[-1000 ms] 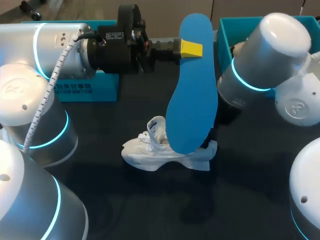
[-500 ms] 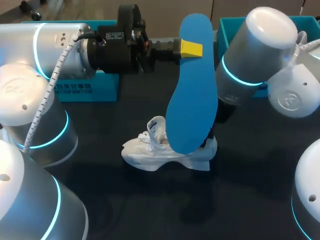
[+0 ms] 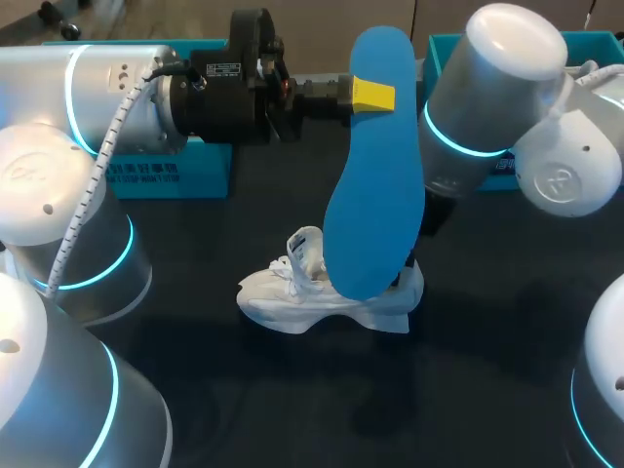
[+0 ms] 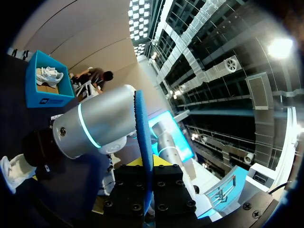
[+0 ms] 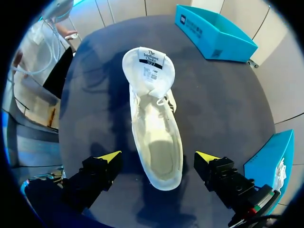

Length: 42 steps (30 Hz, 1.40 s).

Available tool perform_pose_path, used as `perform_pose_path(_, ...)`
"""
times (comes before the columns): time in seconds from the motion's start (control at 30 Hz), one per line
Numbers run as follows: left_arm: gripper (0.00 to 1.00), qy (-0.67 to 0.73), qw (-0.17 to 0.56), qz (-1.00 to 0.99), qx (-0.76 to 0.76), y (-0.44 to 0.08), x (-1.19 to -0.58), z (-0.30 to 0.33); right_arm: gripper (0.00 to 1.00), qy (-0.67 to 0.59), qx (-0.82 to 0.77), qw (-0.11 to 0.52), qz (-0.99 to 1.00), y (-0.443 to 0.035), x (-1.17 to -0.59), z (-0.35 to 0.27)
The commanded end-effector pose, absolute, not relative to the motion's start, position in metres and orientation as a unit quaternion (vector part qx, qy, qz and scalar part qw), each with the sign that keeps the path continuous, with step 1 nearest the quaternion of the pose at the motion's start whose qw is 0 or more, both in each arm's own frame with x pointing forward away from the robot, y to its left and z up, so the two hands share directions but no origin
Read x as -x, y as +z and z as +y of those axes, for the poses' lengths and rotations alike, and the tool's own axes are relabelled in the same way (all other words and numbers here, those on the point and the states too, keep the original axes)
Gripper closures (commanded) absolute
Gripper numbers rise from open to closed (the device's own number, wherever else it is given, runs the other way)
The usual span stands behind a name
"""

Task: Take the shoe out of the shoebox, open the shoe tongue, remove and reinsert the insole, then place the shoe into the shoebox

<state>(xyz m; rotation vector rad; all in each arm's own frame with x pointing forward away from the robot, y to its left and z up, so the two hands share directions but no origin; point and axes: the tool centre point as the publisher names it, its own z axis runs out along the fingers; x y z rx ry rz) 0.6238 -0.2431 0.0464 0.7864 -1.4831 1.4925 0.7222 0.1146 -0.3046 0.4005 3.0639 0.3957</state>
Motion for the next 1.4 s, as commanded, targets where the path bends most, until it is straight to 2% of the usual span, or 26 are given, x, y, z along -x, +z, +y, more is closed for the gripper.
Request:
perform_pose_path(0.03, 1.00, 0.599, 0.433, -0.595, -0.316, 0.046, -0.623, -0.244, 0.00, 0.126, -0.129, 0.013, 0.983, -0.306, -0.722, 0.116)
perform_pose_path(0.77, 1.00, 0.599, 0.433, -0.595, -0.316, 0.046, -0.623, -0.244, 0.00, 0.125, -0.137, 0.012, 0.983, -0.312, -0.724, 0.120)
perform_pose_path(1.4, 1.00, 0.599, 0.433, -0.595, -0.316, 0.046, -0.623, -0.244, 0.00, 0.137, -0.125, -0.002, 0.983, -0.353, -0.767, 0.153)
